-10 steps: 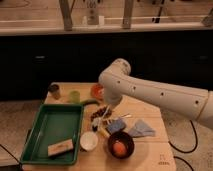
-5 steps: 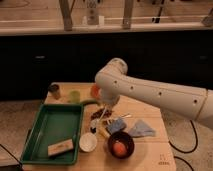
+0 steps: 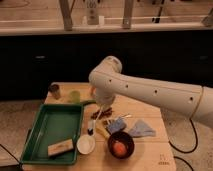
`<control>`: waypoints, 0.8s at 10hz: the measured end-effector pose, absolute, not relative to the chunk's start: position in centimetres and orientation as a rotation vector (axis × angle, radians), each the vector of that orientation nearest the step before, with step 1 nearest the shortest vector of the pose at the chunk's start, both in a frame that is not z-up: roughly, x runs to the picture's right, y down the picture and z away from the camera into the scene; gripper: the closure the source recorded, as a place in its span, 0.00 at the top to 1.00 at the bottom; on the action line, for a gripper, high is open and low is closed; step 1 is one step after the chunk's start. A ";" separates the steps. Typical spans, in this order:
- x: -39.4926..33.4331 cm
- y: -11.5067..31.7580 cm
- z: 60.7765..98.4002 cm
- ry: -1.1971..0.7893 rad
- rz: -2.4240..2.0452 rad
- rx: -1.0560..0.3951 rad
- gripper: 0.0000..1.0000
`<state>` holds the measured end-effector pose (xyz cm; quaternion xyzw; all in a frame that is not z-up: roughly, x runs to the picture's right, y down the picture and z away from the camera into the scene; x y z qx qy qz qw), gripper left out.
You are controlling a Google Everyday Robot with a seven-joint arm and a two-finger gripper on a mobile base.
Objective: Place brush in tray
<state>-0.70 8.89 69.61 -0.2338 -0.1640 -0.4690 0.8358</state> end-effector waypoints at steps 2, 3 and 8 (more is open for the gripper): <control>-2.4 9.0 69.1 -0.376 -1.037 -0.492 0.01; -2.4 9.0 68.9 -0.379 -1.055 -0.492 0.01; -6.7 9.0 67.8 -0.428 -1.148 -0.492 0.01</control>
